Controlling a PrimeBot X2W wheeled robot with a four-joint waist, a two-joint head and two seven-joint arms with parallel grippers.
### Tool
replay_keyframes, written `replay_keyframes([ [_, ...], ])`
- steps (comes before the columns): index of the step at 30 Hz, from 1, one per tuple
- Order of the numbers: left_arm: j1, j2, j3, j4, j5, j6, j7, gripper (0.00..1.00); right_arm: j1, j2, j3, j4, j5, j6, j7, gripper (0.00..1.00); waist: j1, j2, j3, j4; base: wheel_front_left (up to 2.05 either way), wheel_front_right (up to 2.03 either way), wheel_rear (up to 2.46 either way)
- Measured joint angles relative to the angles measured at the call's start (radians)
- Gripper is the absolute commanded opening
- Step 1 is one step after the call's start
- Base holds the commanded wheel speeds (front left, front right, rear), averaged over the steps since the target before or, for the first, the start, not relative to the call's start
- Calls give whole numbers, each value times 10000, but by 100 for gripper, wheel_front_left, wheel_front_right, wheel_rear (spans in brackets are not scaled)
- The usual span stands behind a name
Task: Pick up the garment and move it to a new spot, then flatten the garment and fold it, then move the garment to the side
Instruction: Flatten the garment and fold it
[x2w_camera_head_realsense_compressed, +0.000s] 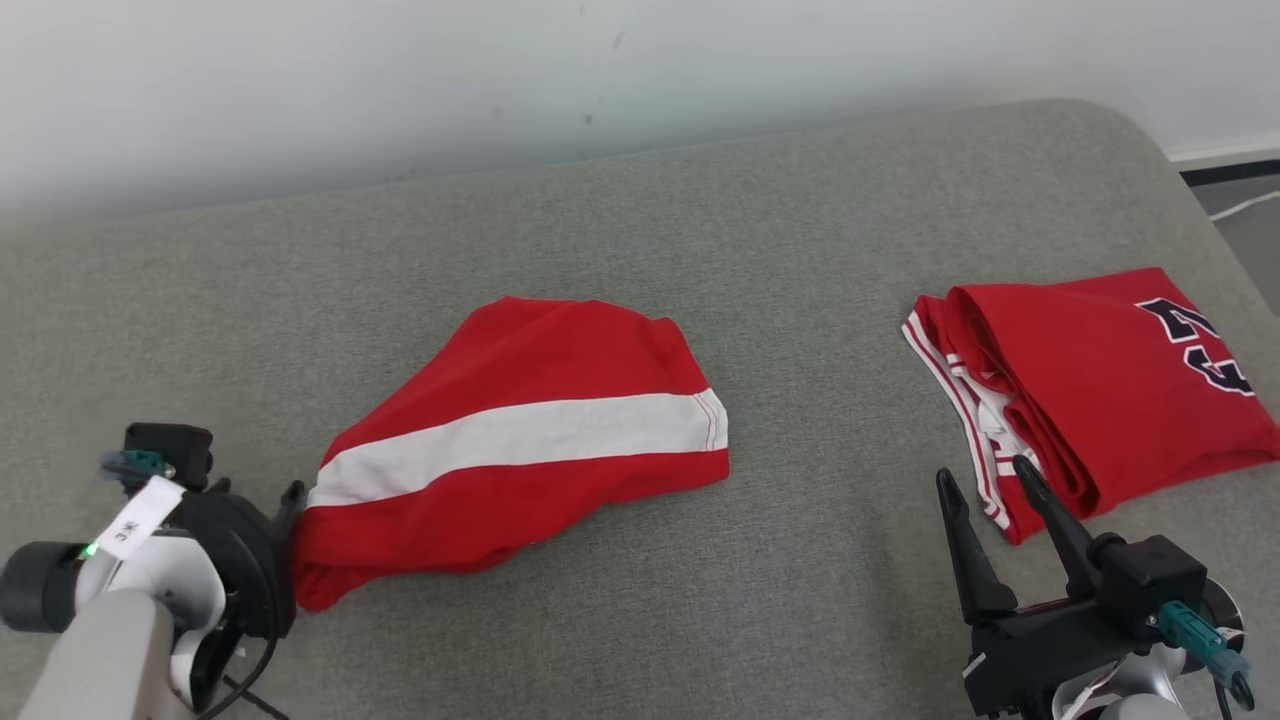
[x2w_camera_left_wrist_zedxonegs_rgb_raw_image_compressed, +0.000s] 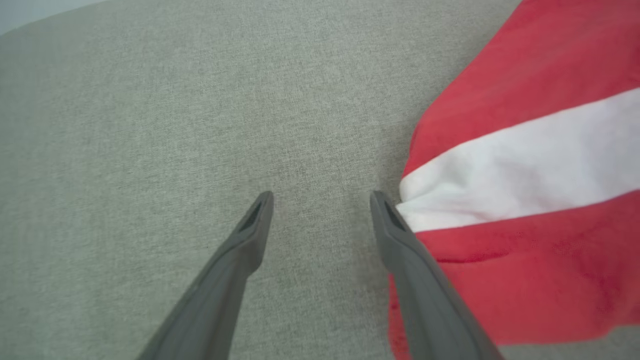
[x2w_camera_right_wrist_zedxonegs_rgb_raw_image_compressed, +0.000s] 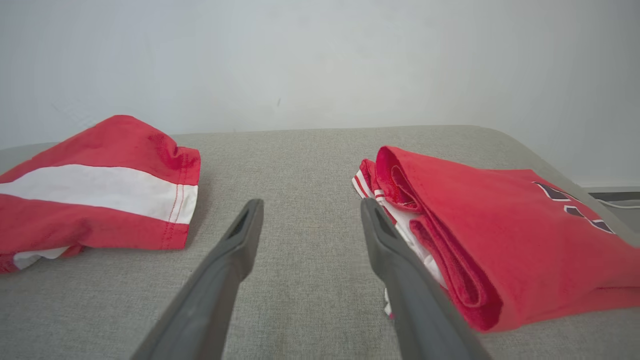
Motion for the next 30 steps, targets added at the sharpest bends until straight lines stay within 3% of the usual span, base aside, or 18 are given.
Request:
replay_keyframes([
  [8, -27, -324, -372, 224, -113, -169, 284, 100, 45, -111, -155, 23, 2, -12, -4, 100, 0, 0, 66, -206, 0, 0, 0],
  [18, -33, -694, -790, 257, -441, -278, 546, 100, 65, -115, -178, 35, 2, -82, -13, 100, 0, 0, -68, 49, 0, 0, 0],
  [30, -31, -570, -430, -125, -729, -322, 510, 100, 77, -109, -75, 33, 2, -82, -4, 100, 0, 0, -143, 264, 0, 0, 0],
])
